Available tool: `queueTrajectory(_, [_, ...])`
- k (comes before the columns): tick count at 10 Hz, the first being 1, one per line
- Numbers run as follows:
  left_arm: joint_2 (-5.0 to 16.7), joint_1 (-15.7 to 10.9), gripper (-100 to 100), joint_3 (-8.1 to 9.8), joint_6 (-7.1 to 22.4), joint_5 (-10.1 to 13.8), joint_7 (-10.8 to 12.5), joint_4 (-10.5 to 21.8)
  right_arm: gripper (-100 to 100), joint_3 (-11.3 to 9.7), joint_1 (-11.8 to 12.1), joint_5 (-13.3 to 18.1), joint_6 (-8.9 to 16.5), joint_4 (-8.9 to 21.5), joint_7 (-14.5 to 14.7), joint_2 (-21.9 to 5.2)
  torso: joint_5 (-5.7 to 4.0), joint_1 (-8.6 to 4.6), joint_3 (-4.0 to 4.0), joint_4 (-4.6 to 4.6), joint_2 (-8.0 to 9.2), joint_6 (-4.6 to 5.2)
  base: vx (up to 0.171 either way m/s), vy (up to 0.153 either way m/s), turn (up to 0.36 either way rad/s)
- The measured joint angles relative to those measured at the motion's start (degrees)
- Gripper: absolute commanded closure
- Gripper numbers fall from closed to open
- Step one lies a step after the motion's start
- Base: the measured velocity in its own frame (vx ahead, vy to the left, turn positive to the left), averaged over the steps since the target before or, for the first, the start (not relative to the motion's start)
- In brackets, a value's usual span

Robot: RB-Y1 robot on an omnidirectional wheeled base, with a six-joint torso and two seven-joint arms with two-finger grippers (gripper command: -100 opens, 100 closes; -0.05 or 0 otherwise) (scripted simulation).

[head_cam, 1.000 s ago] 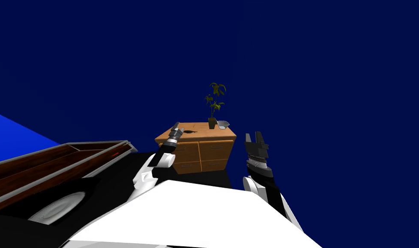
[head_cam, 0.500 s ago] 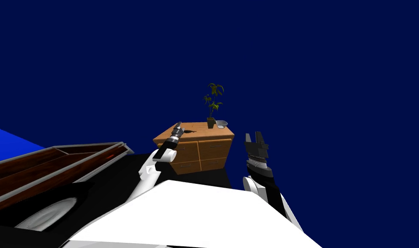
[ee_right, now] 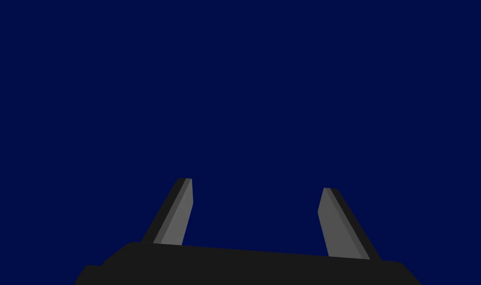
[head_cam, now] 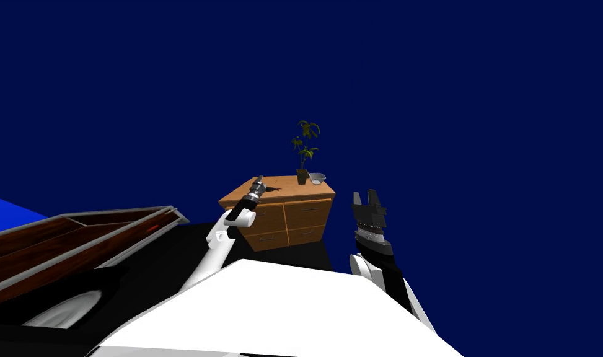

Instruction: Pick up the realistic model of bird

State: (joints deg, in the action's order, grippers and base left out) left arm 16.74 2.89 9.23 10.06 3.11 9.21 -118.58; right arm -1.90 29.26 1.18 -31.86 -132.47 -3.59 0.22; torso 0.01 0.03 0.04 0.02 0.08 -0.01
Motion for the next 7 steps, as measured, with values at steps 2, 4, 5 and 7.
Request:
queueTrajectory(2, [0.49, -1.80, -100, 0.25, 3.16, 0.03, 0.00, 0.88, 0, 0.00, 0.01, 0.00, 0.00, 0.00, 0.00, 0.00, 0.00, 0.01, -0.01, 0.00, -0.03, -0.03, -0.018, 0.003, -0.036])
queueTrajectory(4, [1.21, -4.32, -100, 0.63, 6.45, 0.01, 0.03, 2.85, 0, 0.00, 0.01, 0.00, 0.00, 0.00, 0.00, 0.00, 0.00, 0.00, -0.01, 0.00, -0.02, -0.03, -0.020, 0.002, -0.025])
queueTrajectory(5, [1.43, -4.70, -100, 0.71, 7.75, 0.09, 0.05, 3.15, 0, 0.00, 0.01, 0.00, 0.00, 0.00, 0.00, 0.00, 0.00, 0.00, -0.01, 0.00, -0.03, -0.04, -0.019, 0.000, -0.066])
queueTrajectory(7, [2.22, -7.75, -100, 1.09, 10.78, 0.06, 0.04, 5.67, 0, 0.00, 0.01, 0.00, 0.00, 0.00, 0.00, 0.00, 0.00, 0.00, -0.02, -0.01, -0.04, -0.03, -0.015, 0.003, -0.026])
